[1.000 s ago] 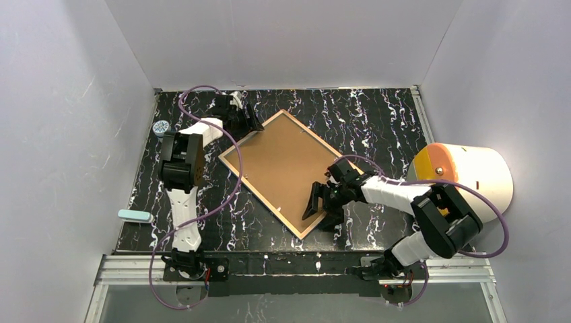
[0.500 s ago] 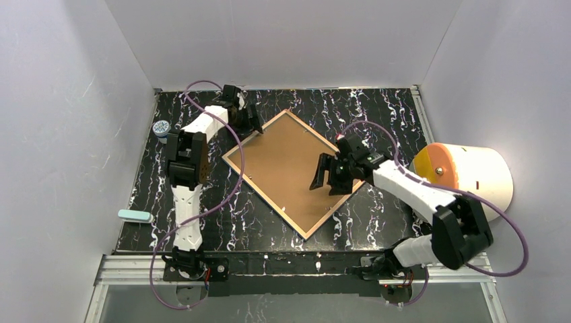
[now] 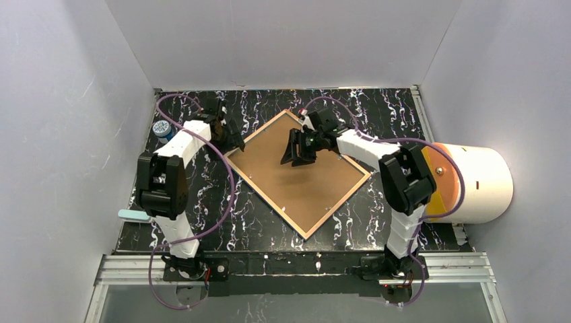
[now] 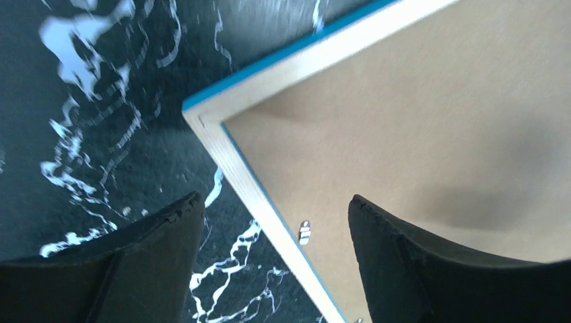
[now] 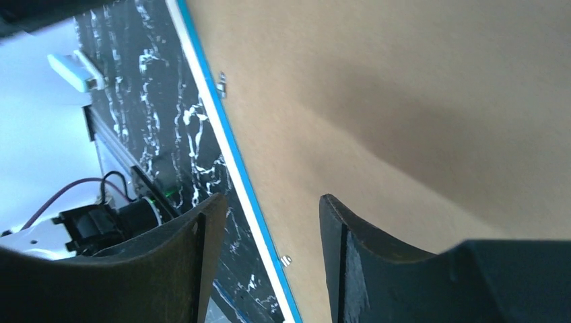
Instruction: Put the photo into the frame
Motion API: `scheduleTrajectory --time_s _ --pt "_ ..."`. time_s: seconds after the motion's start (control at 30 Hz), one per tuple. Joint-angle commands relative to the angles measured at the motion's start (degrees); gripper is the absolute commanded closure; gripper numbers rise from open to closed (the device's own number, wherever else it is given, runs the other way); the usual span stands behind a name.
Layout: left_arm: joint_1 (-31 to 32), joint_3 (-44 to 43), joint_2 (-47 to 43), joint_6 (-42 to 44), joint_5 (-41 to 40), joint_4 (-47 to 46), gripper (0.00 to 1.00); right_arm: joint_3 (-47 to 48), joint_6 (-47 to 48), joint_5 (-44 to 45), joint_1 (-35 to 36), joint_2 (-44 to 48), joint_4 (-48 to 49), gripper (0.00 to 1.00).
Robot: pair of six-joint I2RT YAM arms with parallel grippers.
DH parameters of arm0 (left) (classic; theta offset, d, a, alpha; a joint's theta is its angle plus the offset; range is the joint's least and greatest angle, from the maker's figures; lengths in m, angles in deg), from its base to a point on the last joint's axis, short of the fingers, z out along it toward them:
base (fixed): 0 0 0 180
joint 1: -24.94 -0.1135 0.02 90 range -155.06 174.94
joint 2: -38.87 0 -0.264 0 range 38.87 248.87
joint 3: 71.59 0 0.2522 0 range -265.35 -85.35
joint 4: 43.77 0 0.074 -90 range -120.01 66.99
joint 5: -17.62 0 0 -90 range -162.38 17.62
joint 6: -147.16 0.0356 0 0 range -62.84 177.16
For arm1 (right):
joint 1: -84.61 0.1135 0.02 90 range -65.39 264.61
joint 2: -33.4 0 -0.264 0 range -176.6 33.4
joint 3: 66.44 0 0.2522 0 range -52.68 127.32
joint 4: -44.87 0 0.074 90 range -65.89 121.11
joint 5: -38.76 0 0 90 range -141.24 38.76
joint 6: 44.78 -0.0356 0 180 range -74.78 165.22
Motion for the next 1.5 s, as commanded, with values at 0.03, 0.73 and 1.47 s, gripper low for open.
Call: scheduleTrajectory --time_s 0.03,0.73,1.47 --pt "0.3 7.4 0.1 -4.6 8.6 -1.7 0.36 5.2 -1.4 -9.2 1.7 -5.5 5.8 0.4" --pt "4.5 10.9 8.5 -6.5 -7.1 3.2 0.69 11.0 -10.1 -15.6 7.3 -18.9 19.6 0.57" --pt "5.6 12.6 11.9 -6.8 -6.5 3.7 0.63 14.9 -9.3 -1.2 13.7 -25.5 18.4 0.57"
